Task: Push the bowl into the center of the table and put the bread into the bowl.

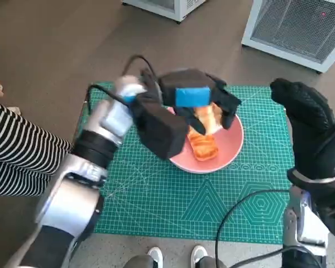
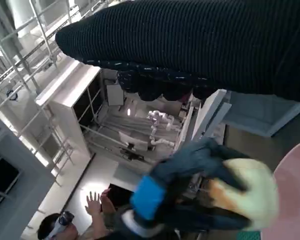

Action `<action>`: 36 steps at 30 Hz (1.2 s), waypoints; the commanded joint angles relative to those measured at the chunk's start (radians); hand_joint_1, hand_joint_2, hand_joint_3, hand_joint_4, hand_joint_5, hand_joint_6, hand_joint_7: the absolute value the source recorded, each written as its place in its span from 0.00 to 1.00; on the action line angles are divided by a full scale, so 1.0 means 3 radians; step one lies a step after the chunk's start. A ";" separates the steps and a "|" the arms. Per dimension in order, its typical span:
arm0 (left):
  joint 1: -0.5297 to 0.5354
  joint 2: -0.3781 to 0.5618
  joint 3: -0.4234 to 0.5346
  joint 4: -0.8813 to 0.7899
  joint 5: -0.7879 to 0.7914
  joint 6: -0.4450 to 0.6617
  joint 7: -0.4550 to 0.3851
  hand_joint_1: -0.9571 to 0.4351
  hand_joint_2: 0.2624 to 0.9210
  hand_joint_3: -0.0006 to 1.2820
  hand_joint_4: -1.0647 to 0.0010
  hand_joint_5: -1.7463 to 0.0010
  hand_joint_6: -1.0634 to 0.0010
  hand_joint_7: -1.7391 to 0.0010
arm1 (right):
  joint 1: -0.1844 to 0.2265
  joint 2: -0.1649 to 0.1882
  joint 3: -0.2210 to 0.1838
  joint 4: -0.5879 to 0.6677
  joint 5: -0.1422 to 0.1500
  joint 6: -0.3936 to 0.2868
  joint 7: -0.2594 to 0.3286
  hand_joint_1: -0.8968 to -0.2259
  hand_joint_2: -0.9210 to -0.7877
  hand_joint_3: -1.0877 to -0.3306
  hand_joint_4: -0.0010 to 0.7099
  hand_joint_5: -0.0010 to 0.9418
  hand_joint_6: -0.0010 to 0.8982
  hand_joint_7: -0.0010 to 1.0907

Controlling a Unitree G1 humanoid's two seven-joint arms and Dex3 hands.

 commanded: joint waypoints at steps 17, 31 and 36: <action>0.0281 0.0087 0.0389 -0.0382 -0.0582 -0.0084 -0.0266 0.44 0.94 0.00 0.82 1.00 0.71 0.94 | 0.0033 0.0005 -0.0052 -0.0142 0.0000 0.0182 -0.0128 0.28 0.00 0.52 0.21 0.00 0.05 0.48; 0.0840 -0.0151 0.1369 -0.0755 -0.2225 0.0181 -0.0707 0.28 1.00 0.08 0.82 1.00 0.70 0.95 | -0.0189 -0.0104 -0.0094 -0.0074 -0.0048 0.0178 -0.0132 0.29 0.00 0.51 0.21 0.00 0.04 0.48; 0.1171 -0.0292 0.1544 -0.1372 -0.2686 0.0727 -0.0626 0.23 1.00 0.19 0.83 1.00 0.72 0.95 | -0.0299 -0.0131 -0.0090 -0.0020 -0.0103 0.0171 -0.0146 0.30 0.00 0.50 0.21 0.00 0.03 0.47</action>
